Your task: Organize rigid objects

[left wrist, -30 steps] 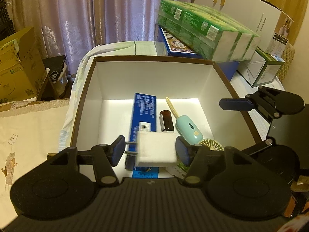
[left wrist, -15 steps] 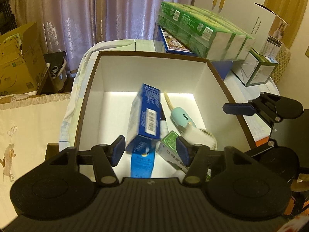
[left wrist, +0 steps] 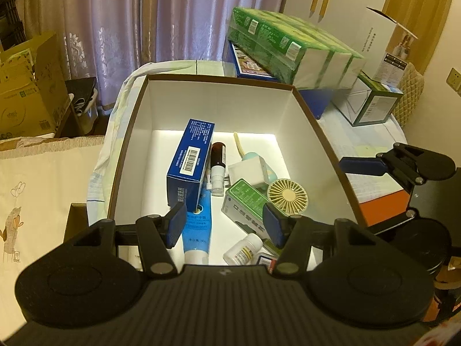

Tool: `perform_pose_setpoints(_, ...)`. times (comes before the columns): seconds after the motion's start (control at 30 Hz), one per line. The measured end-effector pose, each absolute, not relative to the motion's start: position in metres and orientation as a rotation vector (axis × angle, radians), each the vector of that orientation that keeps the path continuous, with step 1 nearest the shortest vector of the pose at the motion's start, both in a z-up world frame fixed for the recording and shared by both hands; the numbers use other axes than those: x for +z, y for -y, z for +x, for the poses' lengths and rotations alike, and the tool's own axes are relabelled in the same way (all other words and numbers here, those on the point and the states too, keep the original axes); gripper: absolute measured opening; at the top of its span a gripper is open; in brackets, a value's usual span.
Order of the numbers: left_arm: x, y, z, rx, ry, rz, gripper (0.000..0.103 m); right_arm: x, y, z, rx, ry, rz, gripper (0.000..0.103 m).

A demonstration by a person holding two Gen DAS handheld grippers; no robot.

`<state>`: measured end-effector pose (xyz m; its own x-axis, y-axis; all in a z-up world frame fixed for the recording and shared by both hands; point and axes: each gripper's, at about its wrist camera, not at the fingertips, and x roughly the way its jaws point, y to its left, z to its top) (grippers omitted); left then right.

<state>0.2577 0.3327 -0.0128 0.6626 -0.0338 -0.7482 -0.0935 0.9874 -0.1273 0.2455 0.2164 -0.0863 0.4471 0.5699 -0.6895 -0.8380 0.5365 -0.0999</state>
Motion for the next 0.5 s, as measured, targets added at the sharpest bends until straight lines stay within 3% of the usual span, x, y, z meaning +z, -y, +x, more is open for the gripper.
perform_pose_setpoints(0.5, 0.01, -0.31, 0.211, 0.032, -0.785, -0.127, 0.06, -0.065, -0.177, 0.208, 0.843, -0.657, -0.361, 0.087)
